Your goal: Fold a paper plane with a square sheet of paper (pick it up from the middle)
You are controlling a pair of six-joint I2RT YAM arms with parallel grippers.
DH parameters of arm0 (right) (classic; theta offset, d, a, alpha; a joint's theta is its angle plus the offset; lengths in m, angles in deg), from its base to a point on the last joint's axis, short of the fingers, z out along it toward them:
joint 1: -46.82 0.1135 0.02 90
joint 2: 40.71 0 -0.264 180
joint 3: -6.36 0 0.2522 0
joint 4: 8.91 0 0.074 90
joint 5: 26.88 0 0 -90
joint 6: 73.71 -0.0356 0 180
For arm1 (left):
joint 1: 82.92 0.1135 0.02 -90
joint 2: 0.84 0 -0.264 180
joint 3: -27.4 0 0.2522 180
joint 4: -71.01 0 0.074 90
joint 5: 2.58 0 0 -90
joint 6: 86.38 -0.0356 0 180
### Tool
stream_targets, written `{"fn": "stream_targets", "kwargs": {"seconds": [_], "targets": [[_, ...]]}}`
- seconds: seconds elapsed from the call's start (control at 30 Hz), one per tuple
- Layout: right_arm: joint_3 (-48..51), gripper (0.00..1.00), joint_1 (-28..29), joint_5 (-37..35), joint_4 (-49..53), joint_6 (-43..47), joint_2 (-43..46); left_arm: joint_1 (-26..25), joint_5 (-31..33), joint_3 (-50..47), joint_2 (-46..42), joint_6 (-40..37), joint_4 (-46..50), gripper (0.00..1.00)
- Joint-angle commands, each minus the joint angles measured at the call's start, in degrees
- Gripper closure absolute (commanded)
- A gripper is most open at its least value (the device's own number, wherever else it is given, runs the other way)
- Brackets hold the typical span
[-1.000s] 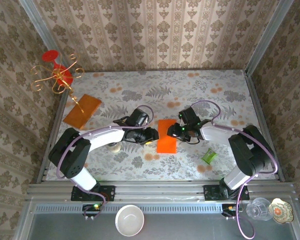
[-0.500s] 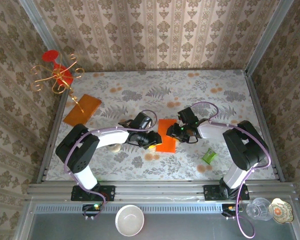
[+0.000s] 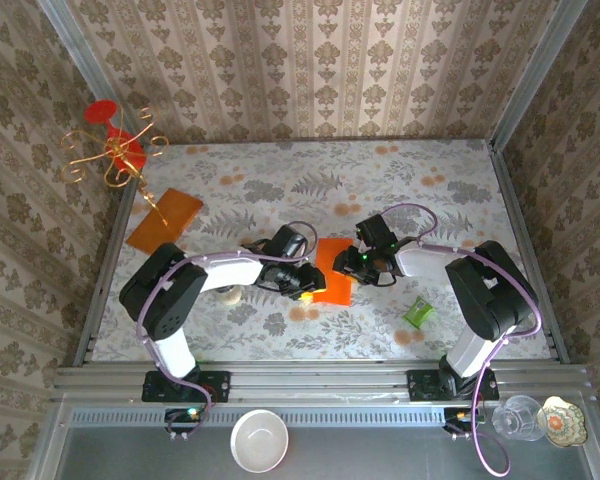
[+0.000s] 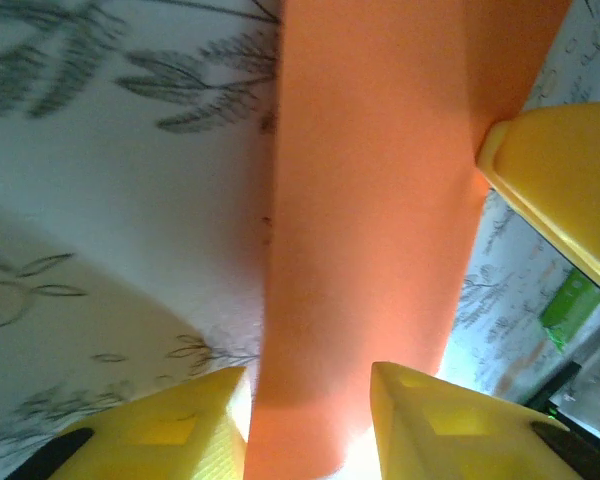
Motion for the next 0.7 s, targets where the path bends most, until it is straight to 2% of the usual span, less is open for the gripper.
{"fn": "stream_targets", "kwargs": {"seconds": [0.0, 0.2, 0.67], "targets": [[0.2, 0.56, -0.4, -0.8, 2.1, -0.5, -1.4, 0.5, -4.9, 1.8, 1.2, 1.3, -4.0, 0.64], [0.4, 0.56, -0.6, -1.1, 2.4, -0.4, -1.1, 2.6, -7.4, 2.5, 0.8, 1.7, -5.9, 0.69], [0.7, 0.57, -1.0, -1.2, 2.5, -0.3, -0.5, 4.9, -10.3, 3.4, 2.8, 1.6, -7.7, 0.72]]}}
